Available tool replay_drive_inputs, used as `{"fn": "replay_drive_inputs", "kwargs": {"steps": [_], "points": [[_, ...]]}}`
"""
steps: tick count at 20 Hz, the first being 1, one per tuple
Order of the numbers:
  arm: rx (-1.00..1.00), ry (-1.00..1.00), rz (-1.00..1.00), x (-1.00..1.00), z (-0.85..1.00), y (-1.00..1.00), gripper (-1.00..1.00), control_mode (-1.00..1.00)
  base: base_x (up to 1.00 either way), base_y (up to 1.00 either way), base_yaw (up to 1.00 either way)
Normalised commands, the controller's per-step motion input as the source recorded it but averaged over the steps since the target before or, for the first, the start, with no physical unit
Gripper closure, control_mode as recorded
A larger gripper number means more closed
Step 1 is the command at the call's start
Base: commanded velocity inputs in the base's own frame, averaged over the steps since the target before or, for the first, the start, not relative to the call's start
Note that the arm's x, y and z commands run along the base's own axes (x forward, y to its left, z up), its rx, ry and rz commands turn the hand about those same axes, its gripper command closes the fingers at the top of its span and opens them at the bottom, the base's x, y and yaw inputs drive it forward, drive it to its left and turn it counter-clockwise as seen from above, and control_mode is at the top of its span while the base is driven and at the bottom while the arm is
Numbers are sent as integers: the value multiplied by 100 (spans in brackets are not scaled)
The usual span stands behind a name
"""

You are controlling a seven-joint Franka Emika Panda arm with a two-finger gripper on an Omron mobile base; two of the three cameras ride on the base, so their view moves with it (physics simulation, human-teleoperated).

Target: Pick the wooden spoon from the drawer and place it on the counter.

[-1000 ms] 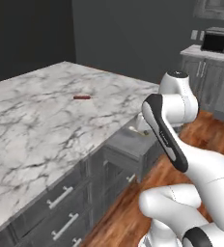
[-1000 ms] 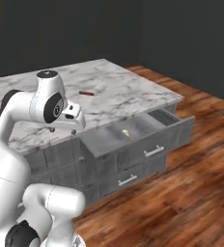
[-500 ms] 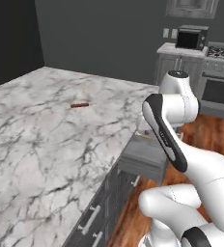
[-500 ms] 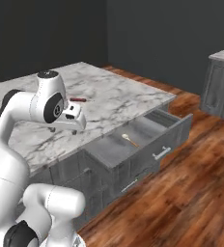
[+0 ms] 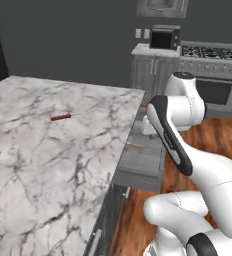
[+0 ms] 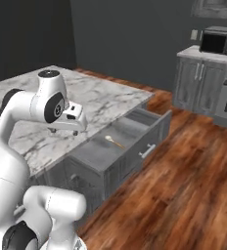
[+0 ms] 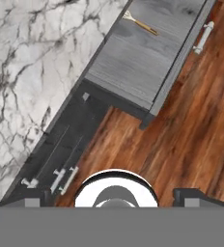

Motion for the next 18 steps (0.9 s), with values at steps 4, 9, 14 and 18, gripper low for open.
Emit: {"fn": "replay_drive_inputs", "kwargs": {"steps": [4, 9, 14, 18], "points": [[0, 0, 0, 0, 0, 0, -100, 100, 48, 13, -38], [0, 0, 0, 0, 0, 0, -100, 100, 46, 12, -38], [0, 0, -7, 11, 0, 8, -100, -100, 38, 22, -28], [0, 1, -27, 64, 0, 55, -100, -100, 0, 0, 0]]}}
